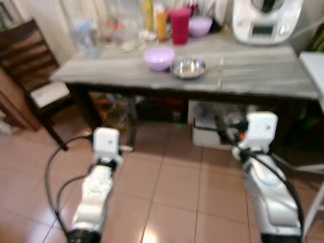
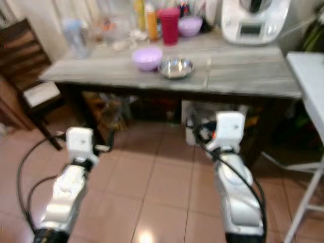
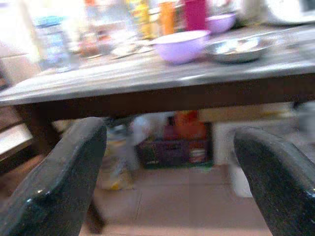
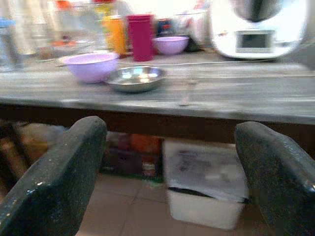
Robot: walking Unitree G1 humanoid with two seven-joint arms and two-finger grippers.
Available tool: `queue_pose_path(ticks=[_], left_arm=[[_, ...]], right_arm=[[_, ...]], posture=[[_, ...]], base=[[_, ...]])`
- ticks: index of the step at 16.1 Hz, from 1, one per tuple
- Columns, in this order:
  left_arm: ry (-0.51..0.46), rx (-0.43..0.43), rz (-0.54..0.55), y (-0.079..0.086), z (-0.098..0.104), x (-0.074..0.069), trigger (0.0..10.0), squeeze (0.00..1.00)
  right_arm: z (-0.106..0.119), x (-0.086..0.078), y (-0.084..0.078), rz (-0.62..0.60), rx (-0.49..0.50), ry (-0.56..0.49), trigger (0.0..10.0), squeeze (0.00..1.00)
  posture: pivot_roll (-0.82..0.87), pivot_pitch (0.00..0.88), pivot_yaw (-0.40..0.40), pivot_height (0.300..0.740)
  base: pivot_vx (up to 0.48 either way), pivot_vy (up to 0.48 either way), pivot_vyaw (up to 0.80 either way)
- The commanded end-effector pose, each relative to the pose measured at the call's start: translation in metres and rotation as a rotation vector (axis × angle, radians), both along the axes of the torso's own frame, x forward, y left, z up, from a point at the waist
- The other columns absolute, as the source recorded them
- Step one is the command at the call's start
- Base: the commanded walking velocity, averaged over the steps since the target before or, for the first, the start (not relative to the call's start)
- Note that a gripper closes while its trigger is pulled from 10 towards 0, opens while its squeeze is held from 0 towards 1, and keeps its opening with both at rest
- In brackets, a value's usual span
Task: Setting the table
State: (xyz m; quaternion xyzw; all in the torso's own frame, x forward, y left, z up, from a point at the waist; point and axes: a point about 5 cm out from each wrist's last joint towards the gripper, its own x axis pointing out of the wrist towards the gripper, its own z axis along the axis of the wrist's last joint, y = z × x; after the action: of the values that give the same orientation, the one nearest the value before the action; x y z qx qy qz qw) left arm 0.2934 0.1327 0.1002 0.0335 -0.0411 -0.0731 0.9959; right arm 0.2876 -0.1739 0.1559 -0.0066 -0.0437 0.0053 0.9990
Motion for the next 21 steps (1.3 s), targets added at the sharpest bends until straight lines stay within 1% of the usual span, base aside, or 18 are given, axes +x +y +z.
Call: queue_pose_path(ticks=[1,4,7,9,10,16,19,21], left_arm=[[-0.021,-0.003,-0.003,0.004,0.006,0.002,10.0,0.00],[-0.022,-0.022,-0.022,-0.001,0.006,0.002,10.0,0.00],[-0.022,-0.031,-0.034,-0.001,0.005,0.001,10.0,0.00],[-0.024,-0.035,-0.036,-0.002,0.006,0.002,10.0,0.00],[-0.023,-0.036,-0.038,-0.002,0.006,0.003,10.0,0.00],[-0.029,-0.044,-0.046,-0.006,0.007,0.003,10.0,0.00],[-0.030,-0.045,-0.046,-0.007,0.008,0.003,10.0,0.00],[-0.031,-0.038,-0.043,-0.006,0.008,0.004,10.0,0.00]], right_arm=[[0.002,0.002,0.003,0.006,0.010,-0.004,10.0,0.00],[0.001,0.004,0.004,0.017,0.026,0.006,10.0,0.00],[0.001,0.003,0.006,0.022,0.022,0.010,10.0,0.00],[0.001,0.003,0.005,0.022,0.018,0.012,10.0,0.00],[0.001,0.004,0.005,0.022,0.018,0.011,10.0,0.00],[0.002,0.003,0.005,0.026,0.015,0.008,10.0,0.00],[0.007,0.003,0.006,0.047,0.030,-0.033,10.0,0.00],[0.003,0.004,0.009,0.042,0.038,0.001,10.0,0.00]], posture=[[-0.24,0.066,0.057,0.740],[-0.24,0.069,0.054,0.740],[-0.24,0.071,0.052,0.740],[-0.25,0.072,0.051,0.740],[-0.25,0.071,0.050,0.740],[-0.25,0.069,0.044,0.740],[-0.24,0.069,0.043,0.740],[-0.24,0.068,0.044,0.740]], base=[[0.000,0.000,0.00],[0.000,0.000,0.00],[0.000,-0.299,0.00],[0.000,-0.302,-0.76],[0.000,-0.420,-0.62],[0.000,-0.421,0.00],[0.000,-0.420,0.00],[0.000,-0.420,0.00]])
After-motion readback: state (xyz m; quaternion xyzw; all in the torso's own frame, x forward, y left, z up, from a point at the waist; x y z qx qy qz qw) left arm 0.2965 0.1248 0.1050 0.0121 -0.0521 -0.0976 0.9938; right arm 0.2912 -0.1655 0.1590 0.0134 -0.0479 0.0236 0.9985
